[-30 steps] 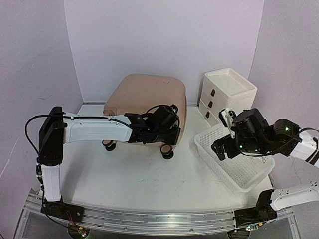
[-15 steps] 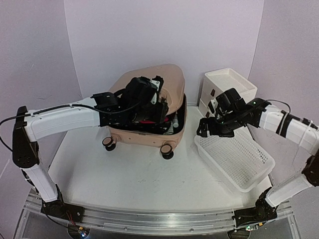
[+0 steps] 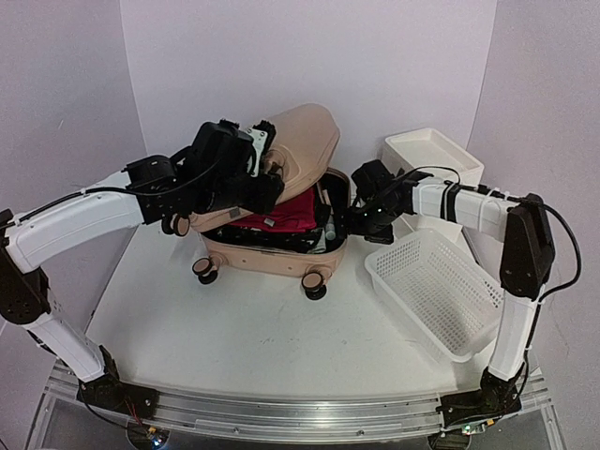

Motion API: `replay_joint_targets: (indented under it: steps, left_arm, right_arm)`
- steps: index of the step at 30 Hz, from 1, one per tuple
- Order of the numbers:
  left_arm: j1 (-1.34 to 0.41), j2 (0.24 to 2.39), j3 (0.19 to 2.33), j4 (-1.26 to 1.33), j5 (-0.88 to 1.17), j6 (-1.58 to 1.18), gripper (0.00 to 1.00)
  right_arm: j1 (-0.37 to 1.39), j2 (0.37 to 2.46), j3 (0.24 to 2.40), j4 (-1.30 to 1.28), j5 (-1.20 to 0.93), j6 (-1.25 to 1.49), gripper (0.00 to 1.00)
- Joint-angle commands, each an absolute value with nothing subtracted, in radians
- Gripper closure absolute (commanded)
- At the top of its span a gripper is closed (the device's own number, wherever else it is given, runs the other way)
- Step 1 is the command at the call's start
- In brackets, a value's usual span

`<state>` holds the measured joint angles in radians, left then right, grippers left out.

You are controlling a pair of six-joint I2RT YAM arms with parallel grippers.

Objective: Open, take out, and arrange the luggage

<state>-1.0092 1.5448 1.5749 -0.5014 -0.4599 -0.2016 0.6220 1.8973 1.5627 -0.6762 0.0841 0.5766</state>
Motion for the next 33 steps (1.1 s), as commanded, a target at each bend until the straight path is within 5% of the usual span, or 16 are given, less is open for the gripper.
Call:
replay_joint_targets:
  steps: [1,11,19,33]
  left_arm:
    - [-0.922,1.417,1.642,-0.505,-0.367,-0.239,0.9]
    - [-0.853,1.271,1.644,-0.547,-0.536,-0.109,0.95]
    - [-0.842,1.127,1.58,-0.597,-0.817,-0.02,1.0]
    - [-0.801,0.884,1.421,-0.675,-1.11,0.144,1.0]
  right_arm:
    - [0.614,1.963,1.663,-0.673,0.171,0.596,0.14]
    - [0.656,2.118,1.773,-0.64,0.051,0.529,0.51]
    - [0.777,2.109,1.746,-0.61,0.095,0.486,1.0]
    - [0.928,2.045,1.546,-0.312,0.049,0.646,1.0]
